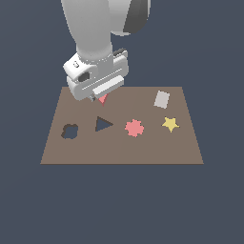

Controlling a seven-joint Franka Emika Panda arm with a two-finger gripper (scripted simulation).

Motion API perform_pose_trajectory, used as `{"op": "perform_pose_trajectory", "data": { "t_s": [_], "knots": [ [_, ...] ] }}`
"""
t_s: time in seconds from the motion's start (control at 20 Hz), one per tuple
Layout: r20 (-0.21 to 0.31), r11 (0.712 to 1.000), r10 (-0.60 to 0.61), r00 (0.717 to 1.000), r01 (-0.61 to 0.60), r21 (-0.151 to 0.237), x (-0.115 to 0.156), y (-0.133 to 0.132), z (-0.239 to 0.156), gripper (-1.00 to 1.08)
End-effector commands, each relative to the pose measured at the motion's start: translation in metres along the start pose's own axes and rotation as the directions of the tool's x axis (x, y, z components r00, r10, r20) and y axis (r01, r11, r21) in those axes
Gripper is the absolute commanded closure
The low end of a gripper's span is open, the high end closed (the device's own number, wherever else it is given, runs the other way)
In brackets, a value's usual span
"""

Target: Insert a designated object into the corresponding slot on a board.

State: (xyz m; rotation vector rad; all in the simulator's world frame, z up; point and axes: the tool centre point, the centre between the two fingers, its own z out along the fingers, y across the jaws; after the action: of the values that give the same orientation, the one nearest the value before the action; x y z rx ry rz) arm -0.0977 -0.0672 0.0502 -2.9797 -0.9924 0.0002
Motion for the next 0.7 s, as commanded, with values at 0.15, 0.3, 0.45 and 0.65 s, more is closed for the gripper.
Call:
{"op": "perform_pose_trajectory", "data": {
  "t_s": [0.15, 0.3, 0.45, 0.65],
  "knots": [
    [0.000, 1.000, -0.007, 1.000, 0.007, -0.001, -0.001, 0.001, 0.001, -0.92],
    [0.000, 1.000, -0.002, 1.000, 0.002, -0.001, 0.000, 0.001, 0.000, -0.92],
    [0.000, 1.000, -0.003, 1.000, 0.003, -0.001, 0.000, 0.001, 0.002, -0.92],
    [0.000, 1.000, -0.003, 1.000, 0.003, -0.001, 0.000, 0.001, 0.012, -0.92]
  ]
}}
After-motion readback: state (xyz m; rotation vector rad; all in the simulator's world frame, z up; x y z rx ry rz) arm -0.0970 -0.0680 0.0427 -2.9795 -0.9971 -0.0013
